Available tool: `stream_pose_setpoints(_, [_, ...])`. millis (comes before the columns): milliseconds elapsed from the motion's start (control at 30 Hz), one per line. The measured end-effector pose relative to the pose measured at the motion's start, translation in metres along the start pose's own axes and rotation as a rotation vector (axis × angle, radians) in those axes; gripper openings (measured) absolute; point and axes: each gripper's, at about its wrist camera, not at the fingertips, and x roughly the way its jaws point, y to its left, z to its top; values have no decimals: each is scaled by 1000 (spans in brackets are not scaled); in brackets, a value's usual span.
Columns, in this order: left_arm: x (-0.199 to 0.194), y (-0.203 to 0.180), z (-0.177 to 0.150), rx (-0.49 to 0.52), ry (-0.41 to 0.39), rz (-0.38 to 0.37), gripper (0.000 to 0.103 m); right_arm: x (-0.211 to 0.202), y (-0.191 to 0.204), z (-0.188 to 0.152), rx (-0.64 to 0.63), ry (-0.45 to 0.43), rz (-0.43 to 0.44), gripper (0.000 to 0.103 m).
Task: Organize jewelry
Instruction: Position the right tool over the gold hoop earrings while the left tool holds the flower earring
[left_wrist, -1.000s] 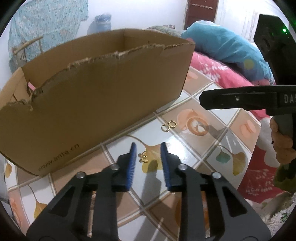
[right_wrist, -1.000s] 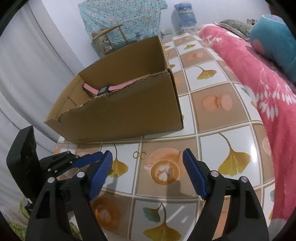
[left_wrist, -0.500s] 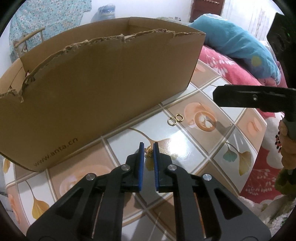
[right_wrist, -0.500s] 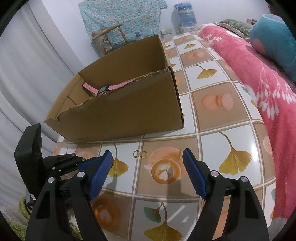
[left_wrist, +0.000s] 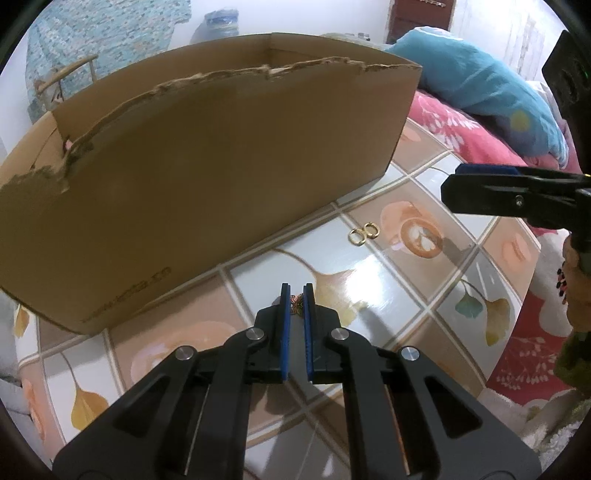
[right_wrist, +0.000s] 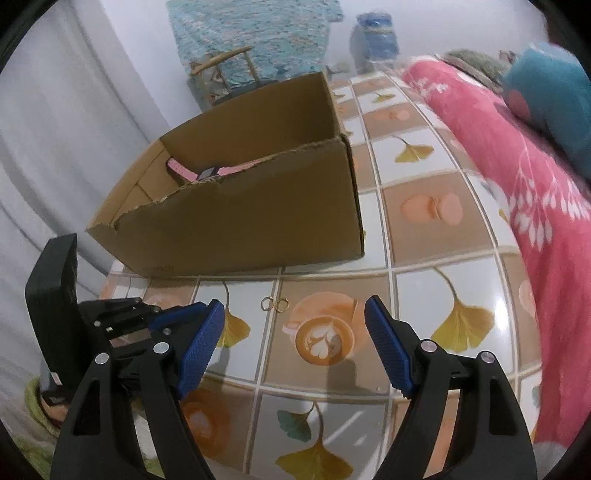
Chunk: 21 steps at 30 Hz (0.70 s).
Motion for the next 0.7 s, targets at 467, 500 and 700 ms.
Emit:
stream_pose_setpoints(467, [-4, 8, -5, -30, -7, 8, 6, 46, 20, 7, -261, 133, 2, 33])
stream_pose_setpoints(500, [-4, 7, -5, -30, -7, 7, 6, 47, 22, 7, -268, 137, 1, 33])
stream_pose_setpoints(700, [-6, 10, -6, -34, -11, -4, 6, 57, 27, 3, -309, 168, -16, 27])
